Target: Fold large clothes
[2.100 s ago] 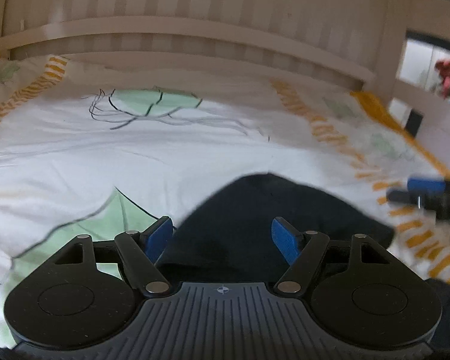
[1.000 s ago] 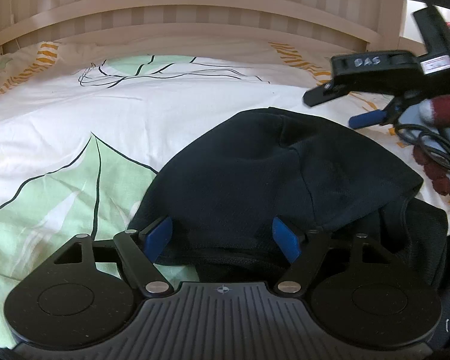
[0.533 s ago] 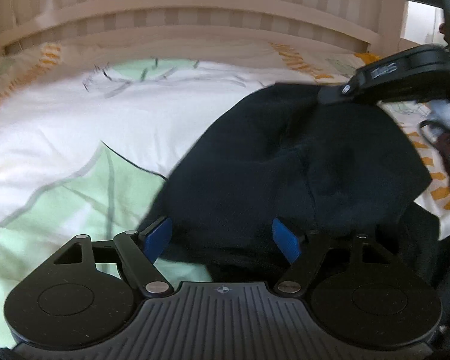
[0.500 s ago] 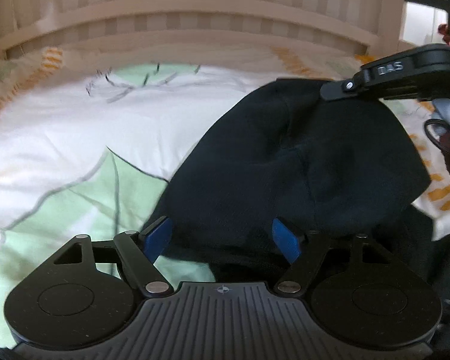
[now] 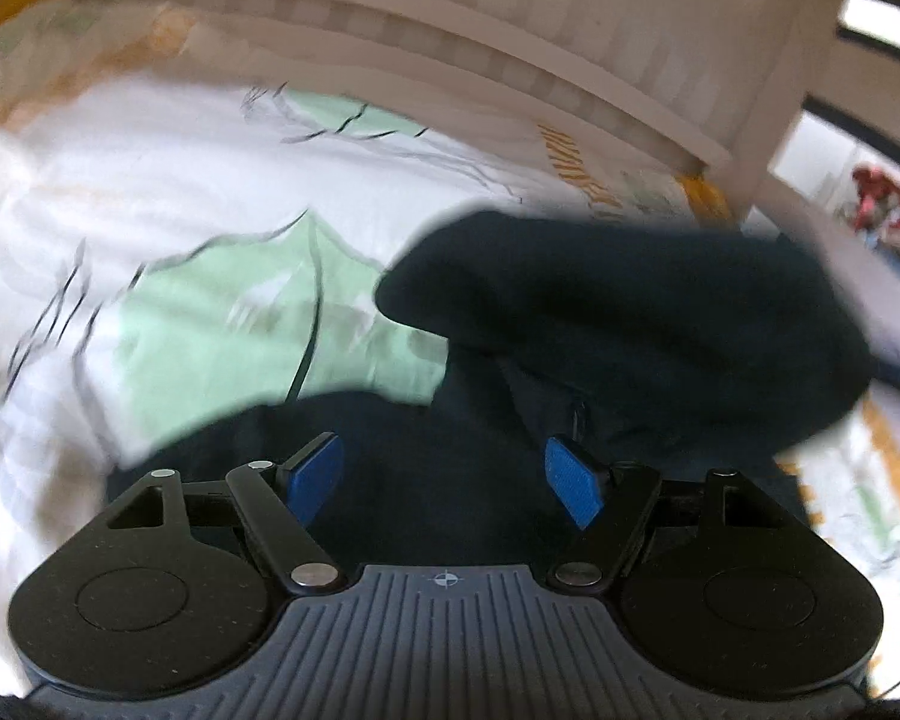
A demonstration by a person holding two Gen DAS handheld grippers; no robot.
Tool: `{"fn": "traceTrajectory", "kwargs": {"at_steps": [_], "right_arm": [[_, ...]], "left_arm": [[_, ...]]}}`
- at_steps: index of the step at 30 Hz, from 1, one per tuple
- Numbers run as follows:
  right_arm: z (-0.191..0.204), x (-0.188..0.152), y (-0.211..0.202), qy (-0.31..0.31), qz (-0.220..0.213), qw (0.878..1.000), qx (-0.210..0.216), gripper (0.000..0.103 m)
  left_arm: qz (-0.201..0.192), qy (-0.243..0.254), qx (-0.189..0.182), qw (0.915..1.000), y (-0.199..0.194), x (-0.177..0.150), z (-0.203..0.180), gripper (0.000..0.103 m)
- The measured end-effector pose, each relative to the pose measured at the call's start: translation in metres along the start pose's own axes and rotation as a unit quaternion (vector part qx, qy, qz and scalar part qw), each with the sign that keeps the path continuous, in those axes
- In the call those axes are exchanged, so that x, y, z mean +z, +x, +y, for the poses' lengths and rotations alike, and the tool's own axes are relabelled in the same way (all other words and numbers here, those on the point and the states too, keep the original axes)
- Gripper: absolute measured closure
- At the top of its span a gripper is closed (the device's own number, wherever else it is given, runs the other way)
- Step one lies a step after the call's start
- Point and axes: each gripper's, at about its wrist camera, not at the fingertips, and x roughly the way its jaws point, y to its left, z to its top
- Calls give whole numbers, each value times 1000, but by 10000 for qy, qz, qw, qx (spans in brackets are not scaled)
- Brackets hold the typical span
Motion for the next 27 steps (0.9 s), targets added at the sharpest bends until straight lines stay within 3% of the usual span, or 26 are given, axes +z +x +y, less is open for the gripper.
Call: {"fn": "traceTrajectory", "kwargs": {"at_steps": [5,8,10,11,13,14,15,17,21,25,27], "right_arm": [[61,-42,-18,-417,805,9944,540,93],[78,-64,-18,-316,1258,9894,658,87],[78,-69,-22,-13,1305,9899,550,81],[72,-67,-25,310,1239,9907,462,76],[56,-64,-33,990,1055,9892,253,44],[48,-62,-37,1393,946,9857,84,37],[37,-62,-37,1884,885,9781,-85,27],[13,-66,-32,2748,926,9567,-268,27],[-19,-92,-11,4182,1137,9001,-443,27],[-27,-114,0,5096,953,8545,-323,26],[-27,-118,4,5278,901,8440,-321,26]], "left_arm": [[235,-466,-128,9986,-31,-27,13,29],[311,-458,-128,9984,-40,-33,12,29],[289,-488,-167,9982,-44,-29,13,29],[264,-502,-189,9982,-43,-25,13,29],[218,-528,-230,9981,-40,-20,9,28],[241,-546,-267,9979,-37,-18,6,28],[290,-568,-312,9975,-34,-21,2,28],[430,-659,-460,9958,-27,-27,-3,28],[752,-993,-647,9901,-8,-40,-11,28],[872,-1335,-822,9838,5,-47,-11,29],[882,-1451,-858,9817,10,-48,-13,35]]}}
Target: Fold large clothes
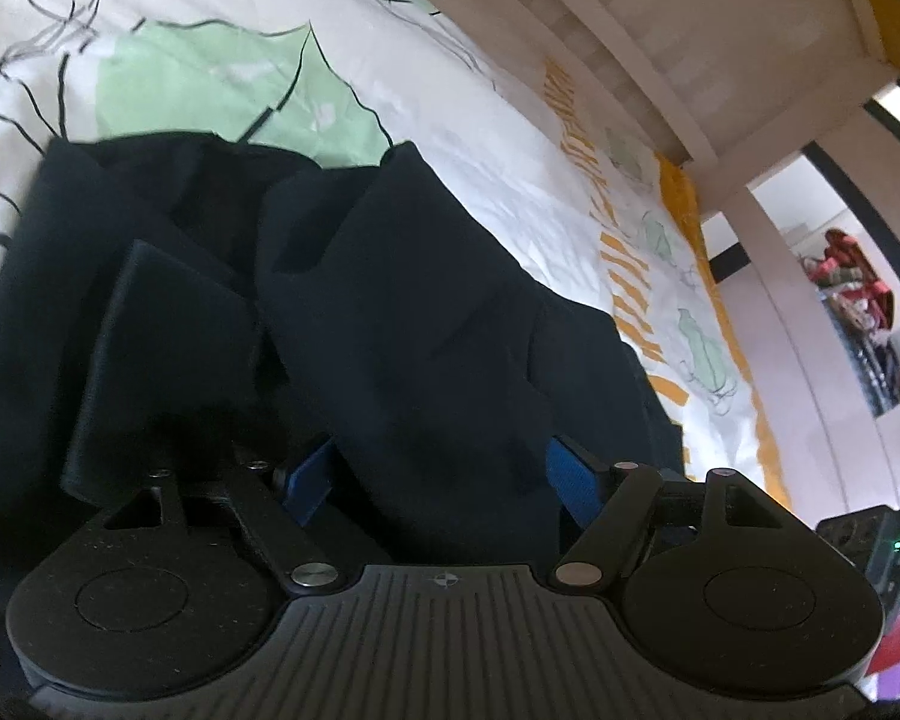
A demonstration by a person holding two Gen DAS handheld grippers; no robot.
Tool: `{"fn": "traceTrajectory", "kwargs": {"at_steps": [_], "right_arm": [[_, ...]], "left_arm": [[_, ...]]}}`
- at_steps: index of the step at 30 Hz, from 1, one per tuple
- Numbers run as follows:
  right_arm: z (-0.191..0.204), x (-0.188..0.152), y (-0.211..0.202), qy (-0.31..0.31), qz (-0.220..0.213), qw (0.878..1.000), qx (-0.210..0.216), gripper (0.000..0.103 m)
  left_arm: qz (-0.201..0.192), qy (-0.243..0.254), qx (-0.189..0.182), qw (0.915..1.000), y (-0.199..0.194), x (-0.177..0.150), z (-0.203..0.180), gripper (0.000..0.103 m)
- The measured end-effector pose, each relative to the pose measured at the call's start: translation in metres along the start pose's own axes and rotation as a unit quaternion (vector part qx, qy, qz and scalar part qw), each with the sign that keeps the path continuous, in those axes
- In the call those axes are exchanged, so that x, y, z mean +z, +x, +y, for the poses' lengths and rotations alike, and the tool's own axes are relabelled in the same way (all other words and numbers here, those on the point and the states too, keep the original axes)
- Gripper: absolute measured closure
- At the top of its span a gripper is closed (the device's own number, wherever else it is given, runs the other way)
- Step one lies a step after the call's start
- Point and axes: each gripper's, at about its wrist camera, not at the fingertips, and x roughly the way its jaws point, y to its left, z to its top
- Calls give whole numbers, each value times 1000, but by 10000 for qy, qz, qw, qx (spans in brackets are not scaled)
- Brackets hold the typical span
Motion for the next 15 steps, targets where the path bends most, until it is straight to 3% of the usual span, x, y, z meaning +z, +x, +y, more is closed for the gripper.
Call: {"fn": "traceTrajectory", "kwargs": {"at_steps": [1,2,3,4,10,13,15], "right_arm": [[2,1,3,11,-14,10000,-43,29],[5,4,8,-12,-32,9999,-118,35],[6,1,6,-88,-70,9998,-172,58],[11,3,6,-243,-129,9993,-271,87],[62,18,-33,-1551,-867,9837,-280,87],[57,13,-39,-1734,-876,9799,-452,86],[40,1,-30,-1655,-575,9819,-725,83]], "left_arm": [[-40,-57,-42,10000,2,1,0,61],[-115,-126,-1,9999,2,2,-1,79],[-191,-176,79,9996,2,3,-3,96],[-288,-193,53,9994,-1,5,-5,96],[-944,523,-164,9940,-40,-8,-46,96],[-845,530,-73,9950,-37,-31,-41,95],[-655,699,257,9951,-23,-46,-34,93]]}}
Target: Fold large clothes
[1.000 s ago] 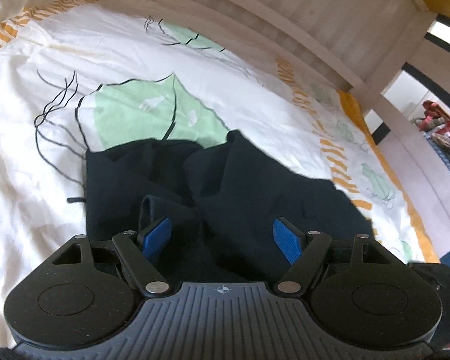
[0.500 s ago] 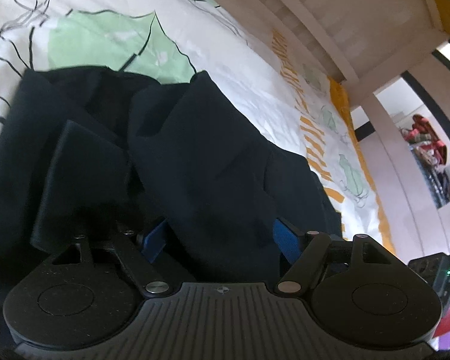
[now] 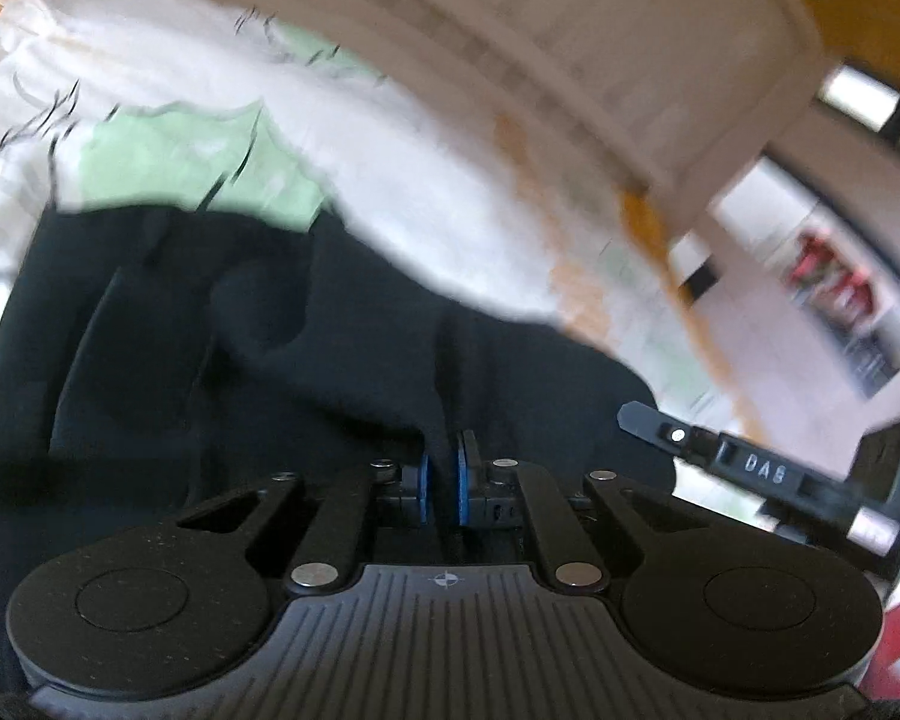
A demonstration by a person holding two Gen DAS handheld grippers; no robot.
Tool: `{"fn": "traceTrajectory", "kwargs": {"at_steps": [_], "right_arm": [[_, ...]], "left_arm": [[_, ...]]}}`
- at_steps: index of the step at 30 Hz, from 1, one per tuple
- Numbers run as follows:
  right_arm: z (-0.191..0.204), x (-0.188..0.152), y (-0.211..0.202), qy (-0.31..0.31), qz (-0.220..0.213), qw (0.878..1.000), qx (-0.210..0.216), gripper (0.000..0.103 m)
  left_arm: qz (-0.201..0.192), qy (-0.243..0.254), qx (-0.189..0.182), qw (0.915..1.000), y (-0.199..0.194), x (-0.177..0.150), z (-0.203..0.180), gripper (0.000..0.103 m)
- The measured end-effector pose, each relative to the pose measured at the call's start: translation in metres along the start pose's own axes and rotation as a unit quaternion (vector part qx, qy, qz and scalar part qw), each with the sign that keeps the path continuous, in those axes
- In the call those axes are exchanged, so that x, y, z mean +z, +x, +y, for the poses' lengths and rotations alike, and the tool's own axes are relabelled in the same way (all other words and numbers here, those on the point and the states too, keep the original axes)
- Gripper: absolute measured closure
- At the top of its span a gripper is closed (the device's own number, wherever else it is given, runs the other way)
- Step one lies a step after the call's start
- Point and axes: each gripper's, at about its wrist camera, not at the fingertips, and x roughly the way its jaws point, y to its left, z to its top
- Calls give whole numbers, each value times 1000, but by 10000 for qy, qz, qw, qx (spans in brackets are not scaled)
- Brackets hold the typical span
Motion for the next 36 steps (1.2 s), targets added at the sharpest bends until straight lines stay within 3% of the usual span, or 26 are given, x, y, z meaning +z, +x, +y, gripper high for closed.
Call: {"fn": "traceTrajectory", "kwargs": {"at_steps": [2,5,8,17,22,25,29,36], "right_arm": [[-7,-19,13,-25,396,9984,-400,74],[-21,-39,22,259,539,9961,-649,59],[-30,-42,19,554,421,9958,-602,58],[-24,-44,18,501,301,9957,-720,47],[-20,-44,18,416,298,9959,-749,44],[-20,-44,18,374,294,9960,-756,43],[-19,-45,15,277,264,9962,-787,39],[6,-44,-15,-195,-407,9933,-1061,27]], "left_arm": [[111,133,255,9995,10,-12,6,87],[86,143,209,9996,9,-18,13,81],[1,342,318,9989,0,-14,12,72],[-575,1078,811,9892,-27,-6,-10,61],[-777,1263,928,9846,-20,11,-19,48],[-713,1261,1110,9832,-7,15,-15,48],[-153,981,1550,9829,14,6,14,47],[-280,1246,1489,9806,10,-6,17,45]]}}
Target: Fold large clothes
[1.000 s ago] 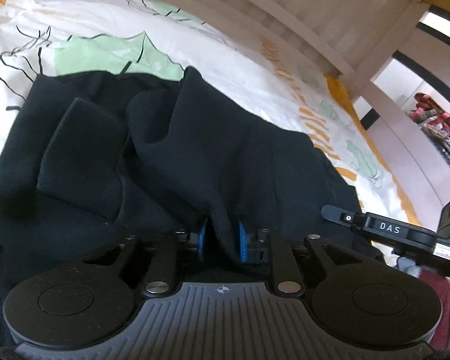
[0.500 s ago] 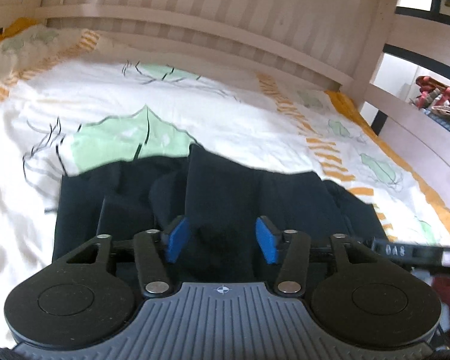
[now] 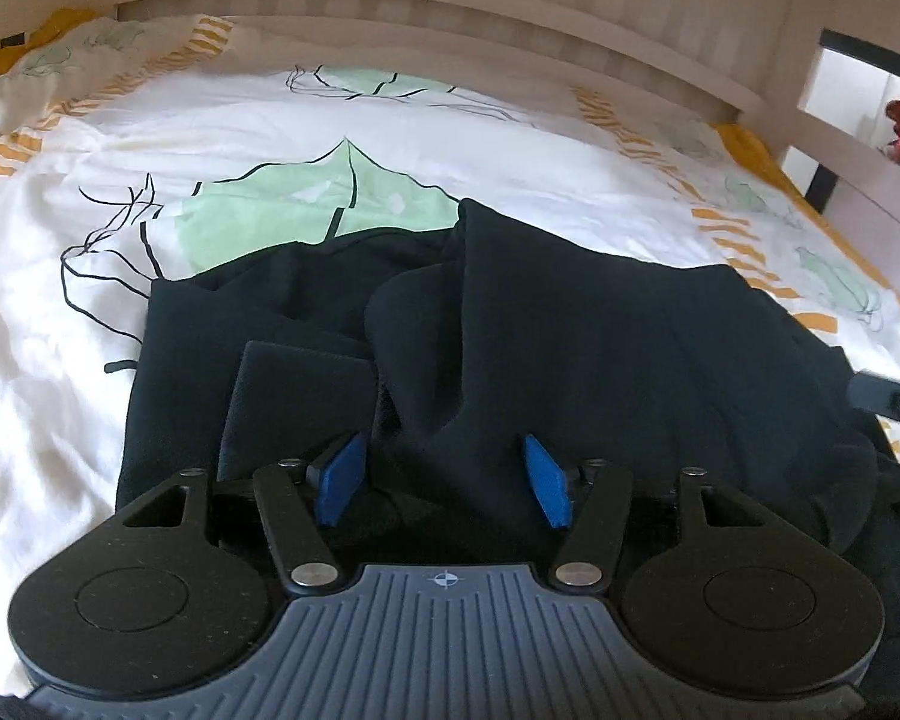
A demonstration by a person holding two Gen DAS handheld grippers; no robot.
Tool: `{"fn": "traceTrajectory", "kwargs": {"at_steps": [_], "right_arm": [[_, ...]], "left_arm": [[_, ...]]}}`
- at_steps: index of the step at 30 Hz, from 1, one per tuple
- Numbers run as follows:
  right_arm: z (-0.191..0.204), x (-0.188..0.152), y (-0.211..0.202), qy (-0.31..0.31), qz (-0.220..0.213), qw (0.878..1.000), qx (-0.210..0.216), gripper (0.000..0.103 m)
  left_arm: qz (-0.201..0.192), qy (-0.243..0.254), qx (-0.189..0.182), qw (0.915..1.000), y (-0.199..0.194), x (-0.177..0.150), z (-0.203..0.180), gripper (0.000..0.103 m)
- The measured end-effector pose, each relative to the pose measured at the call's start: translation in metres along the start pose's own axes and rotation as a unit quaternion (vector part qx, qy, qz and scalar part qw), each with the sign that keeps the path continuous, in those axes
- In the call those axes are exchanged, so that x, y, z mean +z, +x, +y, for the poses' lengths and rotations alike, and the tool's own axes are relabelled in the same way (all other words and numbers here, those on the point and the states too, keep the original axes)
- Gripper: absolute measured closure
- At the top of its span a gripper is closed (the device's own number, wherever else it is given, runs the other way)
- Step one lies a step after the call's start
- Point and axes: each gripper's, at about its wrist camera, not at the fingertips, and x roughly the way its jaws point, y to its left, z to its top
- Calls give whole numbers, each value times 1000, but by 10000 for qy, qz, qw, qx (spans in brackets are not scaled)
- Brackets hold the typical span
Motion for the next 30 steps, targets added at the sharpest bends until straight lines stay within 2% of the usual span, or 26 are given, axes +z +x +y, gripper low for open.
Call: {"fn": "traceTrajectory", "kwargs": {"at_steps": [4,6,9,12,16,21,30], "right_arm": [[30,-3,-11,-512,-184,9980,333,16],[47,-10,-9,-897,-83,9948,482,12],[58,-28,4,-1203,186,9915,464,11],[52,-42,16,-1009,254,9936,444,10],[43,-47,25,-810,276,9956,369,1],[46,-54,22,-849,150,9958,322,0],[42,-59,24,-728,36,9966,388,0]], "left_arm": [[-52,-35,21,10000,1,-1,-2,44],[-103,-1,19,9999,1,-2,-2,43],[-201,53,6,9998,2,-6,-3,42],[-364,192,-7,9992,2,-14,-6,37],[-504,345,54,9981,3,-18,-11,33],[-606,283,-7,9978,5,-22,-8,31],[-635,395,96,9972,9,-23,-11,29]]}}
